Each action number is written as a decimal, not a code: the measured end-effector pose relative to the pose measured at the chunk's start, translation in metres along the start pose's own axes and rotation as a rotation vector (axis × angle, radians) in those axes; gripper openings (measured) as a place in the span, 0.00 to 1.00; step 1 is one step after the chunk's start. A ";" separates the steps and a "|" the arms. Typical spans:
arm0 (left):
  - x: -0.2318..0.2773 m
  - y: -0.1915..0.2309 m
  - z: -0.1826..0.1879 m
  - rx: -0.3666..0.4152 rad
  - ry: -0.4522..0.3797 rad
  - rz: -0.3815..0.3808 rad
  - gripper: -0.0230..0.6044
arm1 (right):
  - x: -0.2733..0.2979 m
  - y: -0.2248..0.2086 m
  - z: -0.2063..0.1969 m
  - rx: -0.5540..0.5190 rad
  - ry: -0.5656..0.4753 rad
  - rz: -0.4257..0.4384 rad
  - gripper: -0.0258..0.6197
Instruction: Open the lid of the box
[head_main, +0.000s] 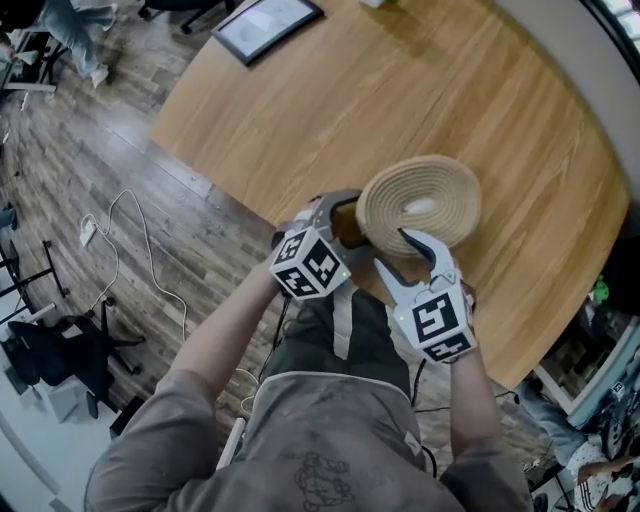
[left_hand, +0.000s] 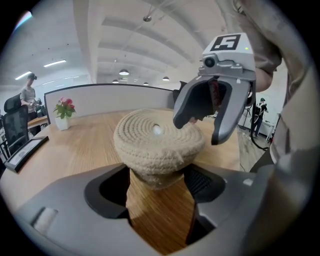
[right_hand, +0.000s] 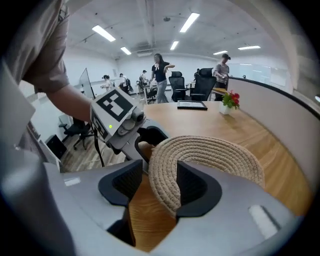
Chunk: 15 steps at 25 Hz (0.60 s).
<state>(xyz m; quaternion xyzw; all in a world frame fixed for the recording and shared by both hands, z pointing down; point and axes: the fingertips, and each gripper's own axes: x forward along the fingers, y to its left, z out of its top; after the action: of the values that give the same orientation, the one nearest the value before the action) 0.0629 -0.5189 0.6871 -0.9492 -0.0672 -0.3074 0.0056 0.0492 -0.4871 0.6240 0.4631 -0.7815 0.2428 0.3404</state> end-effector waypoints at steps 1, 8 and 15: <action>0.000 0.000 -0.001 0.000 0.000 -0.001 0.57 | 0.003 0.001 -0.001 -0.035 0.019 -0.009 0.37; 0.001 0.001 -0.002 -0.003 -0.005 0.000 0.57 | 0.024 0.001 -0.011 -0.247 0.135 -0.098 0.37; 0.000 0.001 -0.004 -0.006 -0.006 -0.002 0.57 | 0.021 0.004 -0.009 -0.291 0.118 -0.082 0.30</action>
<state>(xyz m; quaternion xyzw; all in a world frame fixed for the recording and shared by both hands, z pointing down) 0.0605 -0.5197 0.6898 -0.9501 -0.0672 -0.3048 0.0024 0.0414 -0.4910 0.6450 0.4252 -0.7676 0.1400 0.4587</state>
